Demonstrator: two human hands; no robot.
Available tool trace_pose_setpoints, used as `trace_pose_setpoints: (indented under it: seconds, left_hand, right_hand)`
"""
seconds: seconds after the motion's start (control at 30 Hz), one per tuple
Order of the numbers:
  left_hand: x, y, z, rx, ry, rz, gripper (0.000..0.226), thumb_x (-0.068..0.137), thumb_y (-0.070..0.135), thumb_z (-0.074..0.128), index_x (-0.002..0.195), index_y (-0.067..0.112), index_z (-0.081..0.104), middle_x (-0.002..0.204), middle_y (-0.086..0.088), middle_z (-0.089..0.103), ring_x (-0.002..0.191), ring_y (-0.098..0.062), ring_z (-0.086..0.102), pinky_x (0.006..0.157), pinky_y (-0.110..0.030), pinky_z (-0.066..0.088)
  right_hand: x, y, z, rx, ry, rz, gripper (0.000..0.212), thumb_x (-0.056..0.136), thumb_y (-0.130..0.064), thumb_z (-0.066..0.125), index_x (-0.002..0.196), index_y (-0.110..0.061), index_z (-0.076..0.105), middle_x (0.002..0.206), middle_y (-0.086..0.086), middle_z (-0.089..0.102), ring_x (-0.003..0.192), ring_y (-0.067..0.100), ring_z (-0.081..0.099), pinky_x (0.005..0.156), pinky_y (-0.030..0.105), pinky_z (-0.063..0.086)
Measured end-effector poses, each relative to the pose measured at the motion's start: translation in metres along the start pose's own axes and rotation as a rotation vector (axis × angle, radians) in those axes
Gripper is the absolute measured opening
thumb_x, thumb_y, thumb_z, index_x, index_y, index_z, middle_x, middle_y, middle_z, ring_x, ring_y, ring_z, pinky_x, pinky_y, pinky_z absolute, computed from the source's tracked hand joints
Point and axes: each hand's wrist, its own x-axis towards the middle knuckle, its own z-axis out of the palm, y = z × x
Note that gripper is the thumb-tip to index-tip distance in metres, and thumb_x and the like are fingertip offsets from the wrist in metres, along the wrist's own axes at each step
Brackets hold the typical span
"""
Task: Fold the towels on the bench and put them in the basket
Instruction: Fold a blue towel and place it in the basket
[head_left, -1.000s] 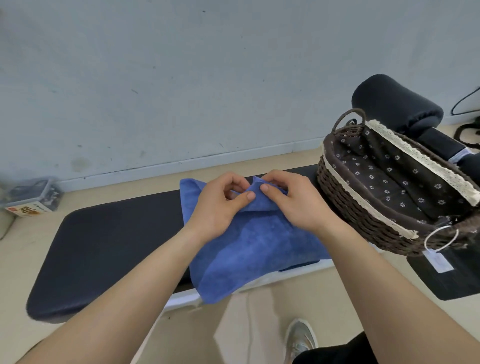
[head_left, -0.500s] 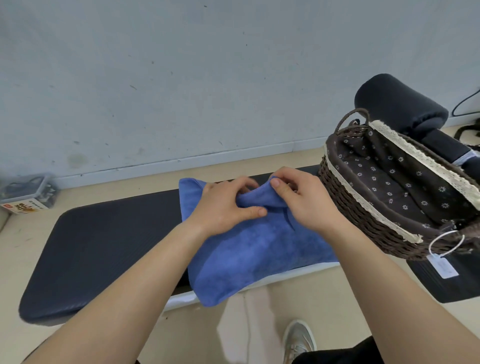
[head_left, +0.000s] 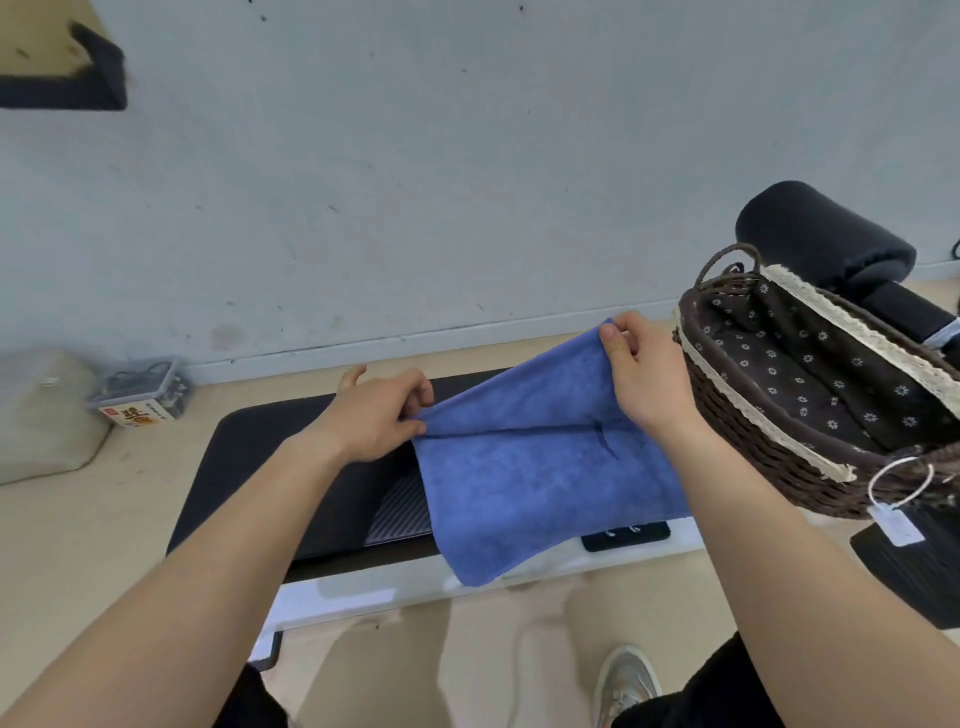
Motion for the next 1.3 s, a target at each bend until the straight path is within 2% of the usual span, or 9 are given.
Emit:
trace_pose_setpoints:
  seconds: [0.13, 0.23, 0.33, 0.47, 0.63, 0.73, 0.83, 1.07, 1.3]
  left_hand:
    - [-0.038, -0.024, -0.021, 0.113, -0.005, -0.06, 0.016, 0.095, 0.028, 0.053, 0.101, 0.039, 0.063, 0.089, 0.014, 0.057, 0.093, -0.011, 0.055, 0.103, -0.04, 0.029]
    - [-0.064, -0.045, -0.041, -0.183, 0.085, -0.15, 0.02, 0.096, 0.016, 0.054, 0.085, 0.03, 0.061, 0.086, 0.007, 0.062, 0.089, -0.021, 0.058, 0.082, -0.034, 0.043]
    - [-0.081, -0.062, -0.064, -0.302, 0.268, -0.237, 0.012, 0.097, 0.017, 0.055, 0.091, 0.02, 0.065, 0.091, 0.0, 0.068, 0.09, -0.024, 0.061, 0.078, -0.035, 0.045]
    - [-0.087, -0.071, -0.095, -0.325, 0.485, -0.342, 0.007, 0.095, 0.029, 0.064, 0.095, 0.022, 0.067, 0.091, 0.004, 0.067, 0.086, -0.017, 0.06, 0.075, -0.03, 0.042]
    - [-0.069, -0.073, -0.092, -0.371, 0.464, -0.422, 0.008, 0.099, 0.024, 0.058, 0.099, 0.017, 0.061, 0.09, 0.0, 0.067, 0.053, -0.017, 0.069, 0.049, -0.024, 0.045]
    - [-0.048, -0.082, -0.082, -0.501, 0.511, -0.45, 0.005, 0.099, 0.022, 0.058, 0.095, 0.019, 0.06, 0.094, -0.003, 0.068, 0.059, -0.018, 0.072, 0.064, -0.034, 0.058]
    - [-0.028, -0.096, -0.078, -0.557, 0.547, -0.47, 0.008, 0.098, 0.023, 0.059, 0.089, 0.025, 0.06, 0.087, 0.004, 0.067, 0.067, -0.019, 0.074, 0.079, -0.046, 0.06]
    - [-0.01, -0.123, -0.074, -0.515, 0.576, -0.437, 0.007, 0.095, 0.026, 0.062, 0.096, 0.02, 0.065, 0.097, 0.001, 0.068, 0.095, -0.025, 0.068, 0.086, -0.046, 0.057]
    - [-0.063, -0.122, -0.048, -0.483, 0.464, -0.35, 0.008, 0.094, 0.027, 0.064, 0.089, 0.032, 0.063, 0.096, 0.004, 0.07, 0.087, -0.017, 0.068, 0.081, -0.042, 0.058]
  right_hand:
    - [0.0, -0.027, 0.001, 0.014, -0.066, -0.013, 0.025, 0.105, -0.029, 0.045, 0.081, -0.023, 0.051, 0.058, -0.008, 0.046, 0.052, 0.008, 0.039, 0.05, 0.019, 0.029]
    - [0.004, -0.049, -0.002, -0.034, -0.142, -0.004, 0.027, 0.103, -0.031, 0.048, 0.077, -0.024, 0.052, 0.061, -0.004, 0.051, 0.057, 0.012, 0.046, 0.051, 0.018, 0.033]
    - [0.004, -0.066, -0.001, -0.106, -0.261, -0.016, 0.028, 0.101, -0.032, 0.051, 0.075, -0.022, 0.055, 0.06, 0.0, 0.055, 0.061, 0.019, 0.051, 0.059, 0.031, 0.037]
    - [0.006, -0.085, 0.002, -0.082, -0.212, -0.034, 0.023, 0.101, -0.032, 0.051, 0.083, -0.021, 0.06, 0.062, 0.001, 0.058, 0.062, 0.017, 0.053, 0.058, 0.03, 0.038]
    - [0.008, -0.08, 0.033, -0.038, -0.207, 0.154, 0.019, 0.101, -0.026, 0.052, 0.088, -0.016, 0.062, 0.07, 0.004, 0.064, 0.064, 0.025, 0.07, 0.062, 0.035, 0.056]
    - [0.022, -0.074, 0.053, 0.095, -0.178, 0.283, 0.018, 0.101, -0.021, 0.052, 0.093, -0.01, 0.063, 0.075, 0.005, 0.063, 0.069, 0.029, 0.073, 0.073, 0.049, 0.062]
    - [0.043, -0.072, 0.068, 0.143, -0.152, 0.291, 0.018, 0.101, -0.02, 0.052, 0.088, -0.012, 0.063, 0.077, 0.004, 0.062, 0.074, 0.028, 0.074, 0.077, 0.05, 0.061]
    - [0.07, -0.063, 0.085, 0.204, -0.205, 0.207, 0.018, 0.101, -0.018, 0.052, 0.093, -0.009, 0.065, 0.087, 0.004, 0.064, 0.087, 0.026, 0.072, 0.082, 0.042, 0.061]
    - [0.013, -0.043, 0.068, 0.261, -0.285, 0.141, 0.012, 0.099, -0.013, 0.059, 0.093, -0.015, 0.07, 0.092, 0.004, 0.07, 0.09, 0.021, 0.072, 0.082, 0.035, 0.06]
